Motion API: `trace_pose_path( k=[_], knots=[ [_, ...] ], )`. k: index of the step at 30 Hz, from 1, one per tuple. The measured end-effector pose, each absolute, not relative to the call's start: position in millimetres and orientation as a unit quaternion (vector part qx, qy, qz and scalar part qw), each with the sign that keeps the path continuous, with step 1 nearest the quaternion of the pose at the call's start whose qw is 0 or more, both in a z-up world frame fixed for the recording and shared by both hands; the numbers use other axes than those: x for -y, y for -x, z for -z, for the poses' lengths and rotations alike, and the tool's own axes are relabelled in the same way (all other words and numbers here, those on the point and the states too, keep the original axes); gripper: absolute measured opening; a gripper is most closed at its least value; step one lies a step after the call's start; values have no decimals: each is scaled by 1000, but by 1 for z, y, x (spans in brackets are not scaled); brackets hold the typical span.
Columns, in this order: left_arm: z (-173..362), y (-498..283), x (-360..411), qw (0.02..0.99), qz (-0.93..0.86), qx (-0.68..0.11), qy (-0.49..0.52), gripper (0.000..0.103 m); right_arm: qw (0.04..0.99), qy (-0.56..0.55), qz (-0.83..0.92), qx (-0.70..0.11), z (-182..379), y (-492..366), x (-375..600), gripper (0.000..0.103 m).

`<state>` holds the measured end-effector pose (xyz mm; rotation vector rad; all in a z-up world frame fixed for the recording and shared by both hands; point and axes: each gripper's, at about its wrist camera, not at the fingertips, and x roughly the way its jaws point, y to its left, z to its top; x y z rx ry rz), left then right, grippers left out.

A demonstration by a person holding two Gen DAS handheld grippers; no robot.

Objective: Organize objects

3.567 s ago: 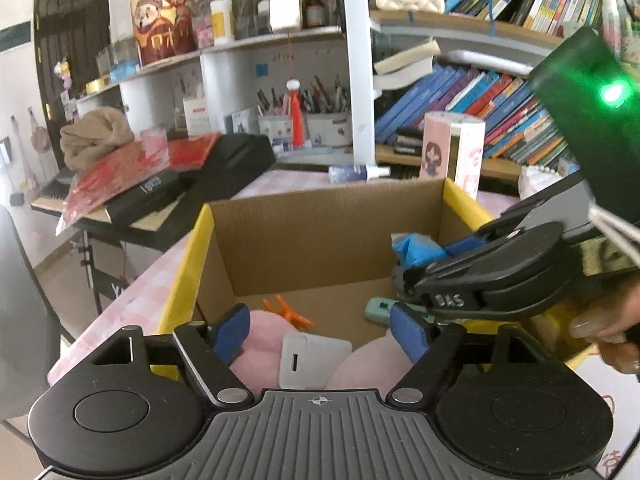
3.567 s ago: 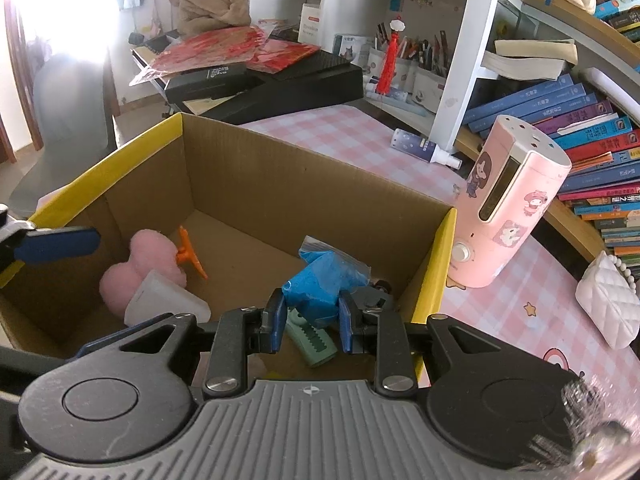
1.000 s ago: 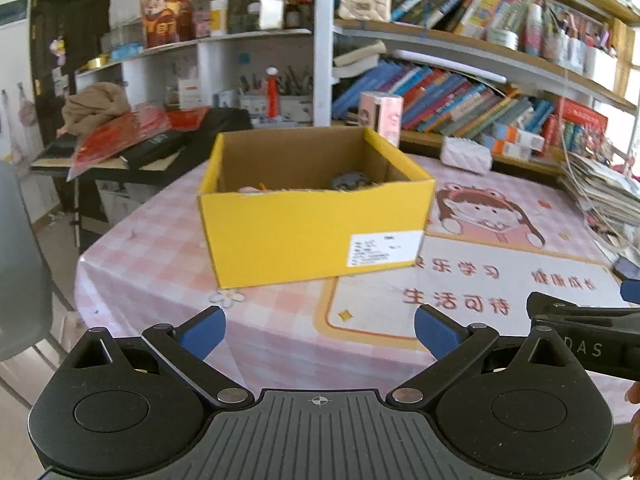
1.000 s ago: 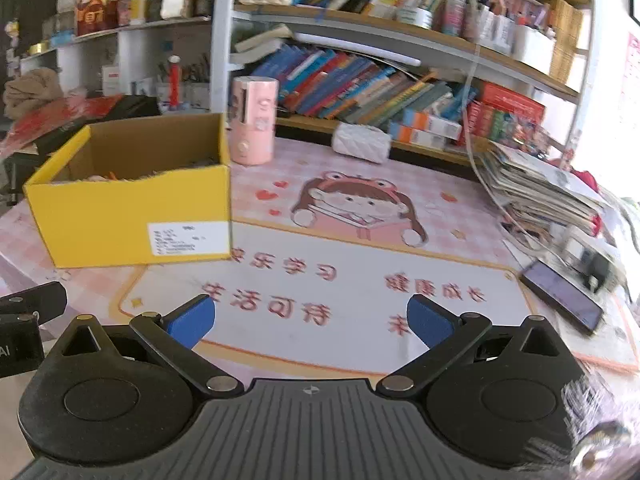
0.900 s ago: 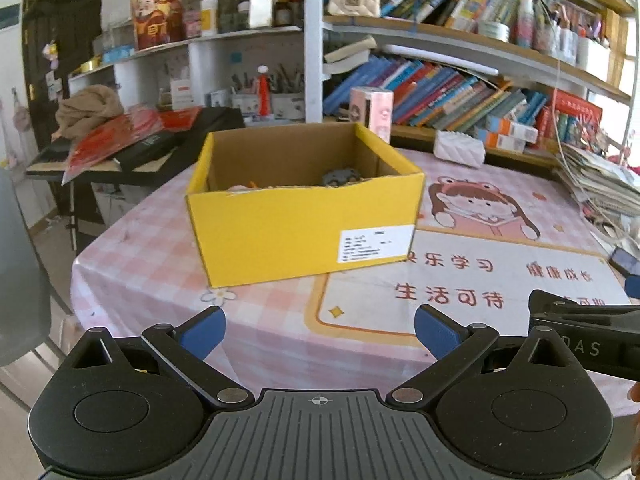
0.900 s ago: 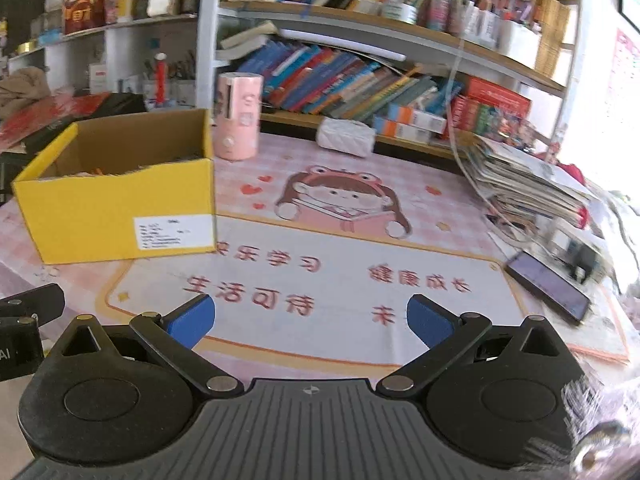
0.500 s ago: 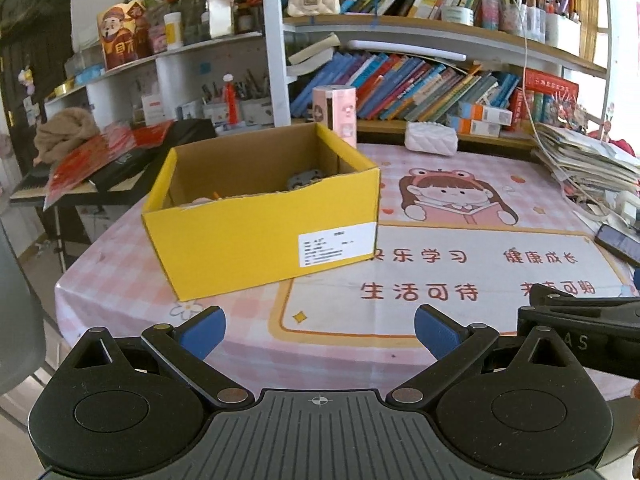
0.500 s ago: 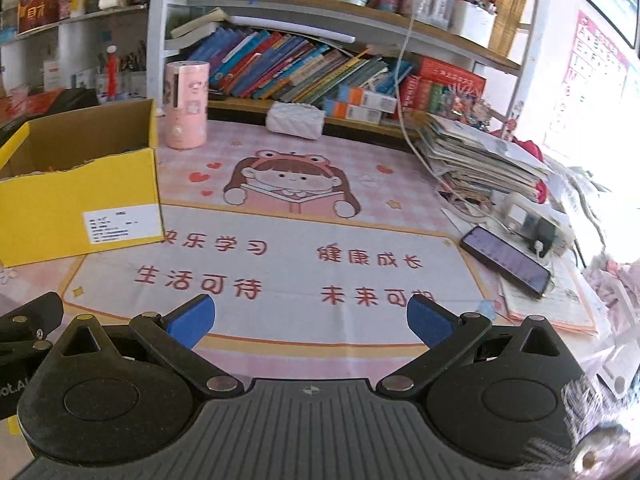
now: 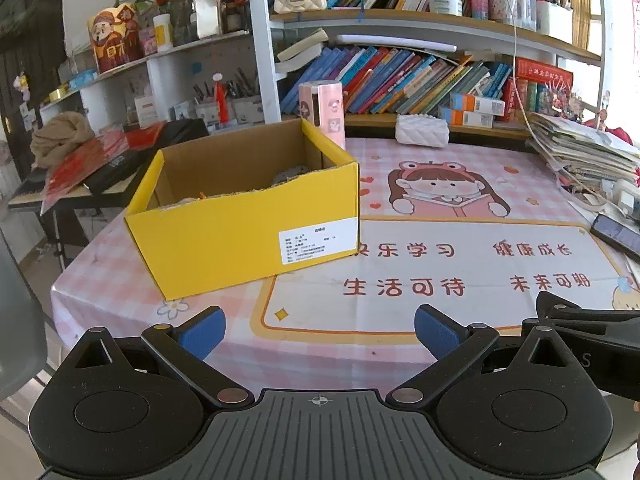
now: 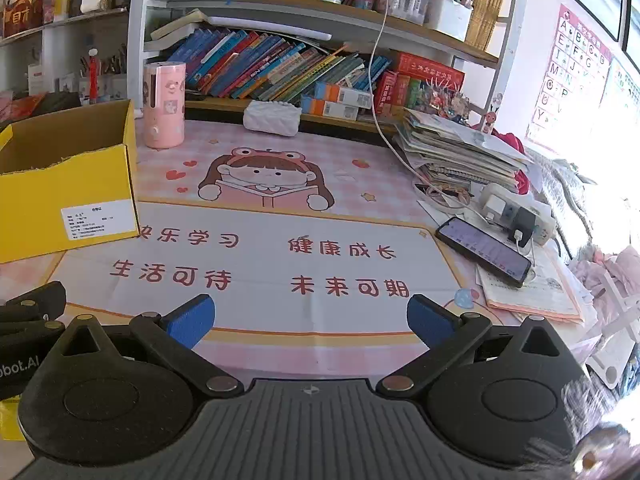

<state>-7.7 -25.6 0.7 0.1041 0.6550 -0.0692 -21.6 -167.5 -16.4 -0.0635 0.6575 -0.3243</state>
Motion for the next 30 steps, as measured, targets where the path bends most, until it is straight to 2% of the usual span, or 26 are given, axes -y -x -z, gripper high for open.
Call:
trace_pose_path(
  k=[30],
  knots=[
    [3, 14, 32, 942, 8, -328, -74, 102, 927, 35, 177, -329, 17, 29, 166, 103]
  ],
)
